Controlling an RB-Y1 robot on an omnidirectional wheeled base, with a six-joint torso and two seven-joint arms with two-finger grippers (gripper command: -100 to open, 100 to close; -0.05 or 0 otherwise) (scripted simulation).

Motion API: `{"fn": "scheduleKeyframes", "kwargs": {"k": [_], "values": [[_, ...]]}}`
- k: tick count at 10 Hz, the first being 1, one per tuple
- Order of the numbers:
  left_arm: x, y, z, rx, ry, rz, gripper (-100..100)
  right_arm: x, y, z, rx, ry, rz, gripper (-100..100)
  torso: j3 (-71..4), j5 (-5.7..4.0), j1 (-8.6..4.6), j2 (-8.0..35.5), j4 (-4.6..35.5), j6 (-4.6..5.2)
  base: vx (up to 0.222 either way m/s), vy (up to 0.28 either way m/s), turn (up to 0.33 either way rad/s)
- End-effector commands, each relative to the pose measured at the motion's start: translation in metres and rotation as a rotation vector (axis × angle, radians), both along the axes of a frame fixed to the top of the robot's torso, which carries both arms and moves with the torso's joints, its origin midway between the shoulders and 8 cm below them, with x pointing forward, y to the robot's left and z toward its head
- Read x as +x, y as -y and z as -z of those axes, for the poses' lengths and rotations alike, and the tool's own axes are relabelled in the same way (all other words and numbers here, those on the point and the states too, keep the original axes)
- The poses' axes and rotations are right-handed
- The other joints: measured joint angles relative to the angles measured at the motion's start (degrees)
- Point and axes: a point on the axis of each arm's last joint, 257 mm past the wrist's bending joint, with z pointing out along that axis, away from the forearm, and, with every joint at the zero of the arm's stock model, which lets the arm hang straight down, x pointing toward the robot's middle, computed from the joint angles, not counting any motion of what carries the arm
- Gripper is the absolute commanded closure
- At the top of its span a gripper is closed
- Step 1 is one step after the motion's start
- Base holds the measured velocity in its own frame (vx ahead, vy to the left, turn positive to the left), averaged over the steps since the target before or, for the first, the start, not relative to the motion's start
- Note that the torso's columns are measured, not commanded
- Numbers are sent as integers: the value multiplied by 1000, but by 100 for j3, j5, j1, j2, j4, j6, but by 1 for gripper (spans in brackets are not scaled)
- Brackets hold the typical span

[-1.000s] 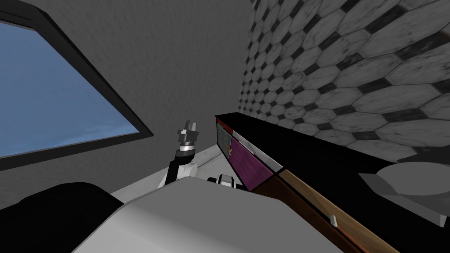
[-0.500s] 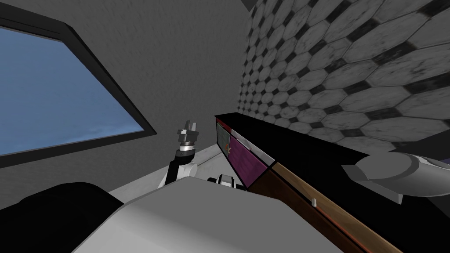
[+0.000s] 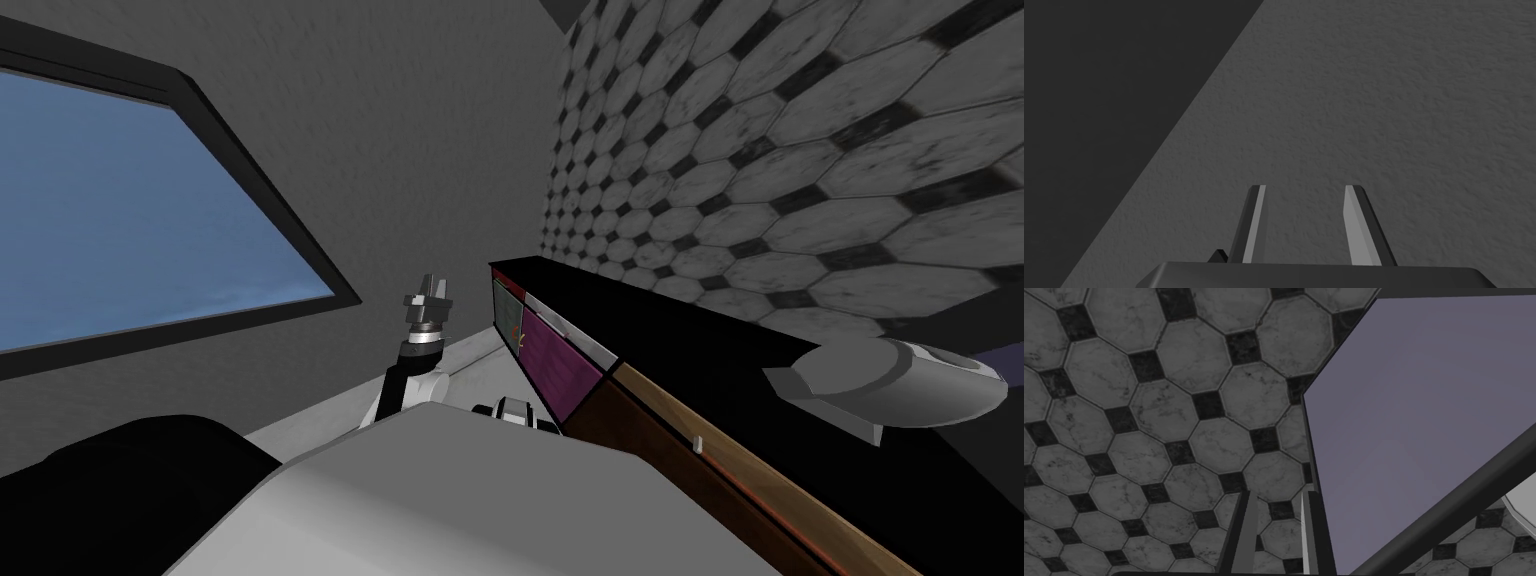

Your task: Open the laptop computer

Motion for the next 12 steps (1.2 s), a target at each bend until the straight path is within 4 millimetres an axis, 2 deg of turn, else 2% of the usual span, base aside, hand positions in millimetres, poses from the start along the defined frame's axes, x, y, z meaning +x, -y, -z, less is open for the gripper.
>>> {"fn": "scheduleKeyframes", "kwargs": {"k": [1,9,12], "values": [[0,0,0,0,0,0,0,-3,1,-10,-21,-25,11,-100,-4,1,1,-5,-2,0,61,48,21],[0,0,0,0,0,0,0,-8,4,-42,-89,-109,44,-100,10,-5,-14,16,5,1,55,45,27],[0,0,0,0,0,0,0,-9,5,-45,-97,-120,48,-100,15,-8,-23,24,8,2,40,34,14]]}}
